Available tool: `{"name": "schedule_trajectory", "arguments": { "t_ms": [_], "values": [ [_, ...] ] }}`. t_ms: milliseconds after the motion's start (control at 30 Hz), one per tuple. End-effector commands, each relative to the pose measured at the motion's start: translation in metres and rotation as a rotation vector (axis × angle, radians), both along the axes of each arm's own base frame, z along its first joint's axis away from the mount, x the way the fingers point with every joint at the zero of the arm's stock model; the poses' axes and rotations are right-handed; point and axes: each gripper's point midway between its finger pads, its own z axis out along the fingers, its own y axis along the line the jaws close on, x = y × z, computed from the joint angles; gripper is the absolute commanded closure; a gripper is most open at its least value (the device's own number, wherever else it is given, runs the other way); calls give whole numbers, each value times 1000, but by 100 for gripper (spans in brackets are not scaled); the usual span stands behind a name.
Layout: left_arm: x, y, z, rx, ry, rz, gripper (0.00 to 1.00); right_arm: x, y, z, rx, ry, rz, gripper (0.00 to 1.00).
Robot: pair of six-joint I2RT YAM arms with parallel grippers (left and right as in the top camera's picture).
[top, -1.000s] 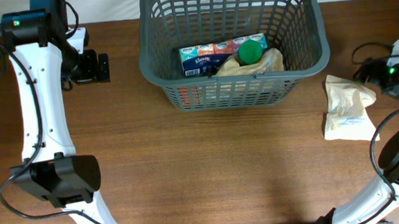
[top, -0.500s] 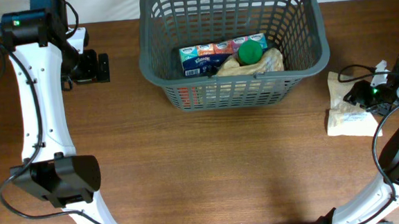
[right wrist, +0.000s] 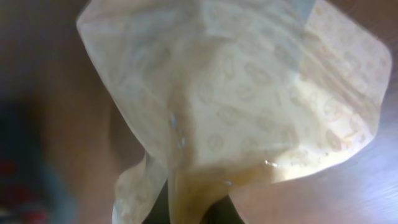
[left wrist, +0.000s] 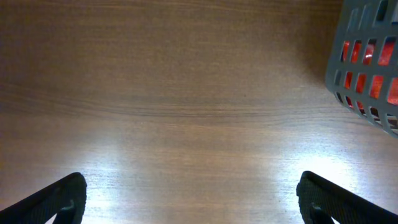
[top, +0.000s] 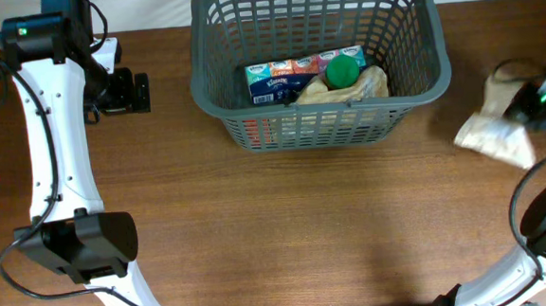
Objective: Pack container
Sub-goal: 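Carry the kraft pouch into the basket's left side and release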
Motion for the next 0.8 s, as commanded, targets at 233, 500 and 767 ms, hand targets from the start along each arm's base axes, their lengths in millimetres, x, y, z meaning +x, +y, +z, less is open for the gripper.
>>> {"name": "schedule_trajectory", "arguments": {
  "t_ms": [233, 500, 767],
  "values": [
    [-1, 2, 1, 5, -1, 13, 1, 19, 148, 356, -255, -818, 435, 96],
    [-1, 2, 1, 5, -1, 13, 1, 55, 303, 320, -149, -815, 831, 96],
    [-1, 2, 1, 5, -1, 13, 1, 116, 413, 196, 39, -552, 808, 96]
  ]
}}
